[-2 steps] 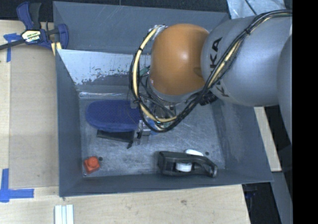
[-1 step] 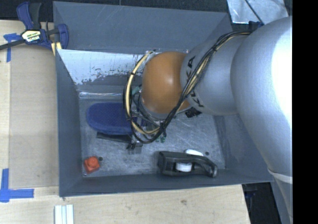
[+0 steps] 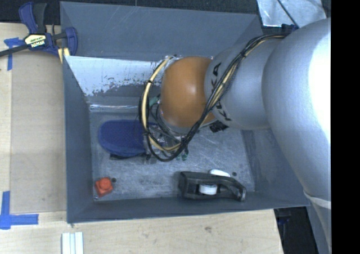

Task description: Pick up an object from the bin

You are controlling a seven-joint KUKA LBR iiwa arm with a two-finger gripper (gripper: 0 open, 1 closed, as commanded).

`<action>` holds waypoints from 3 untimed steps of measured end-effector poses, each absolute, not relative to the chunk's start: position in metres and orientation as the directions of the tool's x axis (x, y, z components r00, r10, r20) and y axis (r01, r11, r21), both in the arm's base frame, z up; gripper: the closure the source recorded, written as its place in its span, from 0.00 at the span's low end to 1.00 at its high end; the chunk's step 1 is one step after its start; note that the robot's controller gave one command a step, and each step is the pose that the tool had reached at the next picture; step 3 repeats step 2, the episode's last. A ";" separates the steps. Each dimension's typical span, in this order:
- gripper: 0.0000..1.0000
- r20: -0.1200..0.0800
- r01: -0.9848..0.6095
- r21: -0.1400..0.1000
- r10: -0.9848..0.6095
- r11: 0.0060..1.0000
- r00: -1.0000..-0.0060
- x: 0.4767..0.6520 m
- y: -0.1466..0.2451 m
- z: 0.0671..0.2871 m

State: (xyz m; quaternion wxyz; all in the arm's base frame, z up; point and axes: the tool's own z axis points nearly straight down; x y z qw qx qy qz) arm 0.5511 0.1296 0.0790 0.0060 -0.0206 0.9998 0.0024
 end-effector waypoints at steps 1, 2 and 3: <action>1.00 -0.011 -0.063 0.001 -0.063 0.998 -0.998 0.556 0.122 0.174; 1.00 -0.012 -0.036 0.002 -0.036 0.999 -0.999 0.562 0.124 0.240; 1.00 -0.012 -0.036 0.002 -0.036 0.999 -0.999 0.562 0.124 0.240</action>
Offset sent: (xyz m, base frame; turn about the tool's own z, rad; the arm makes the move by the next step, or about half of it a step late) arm 0.0023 -0.0078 0.0895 -0.0222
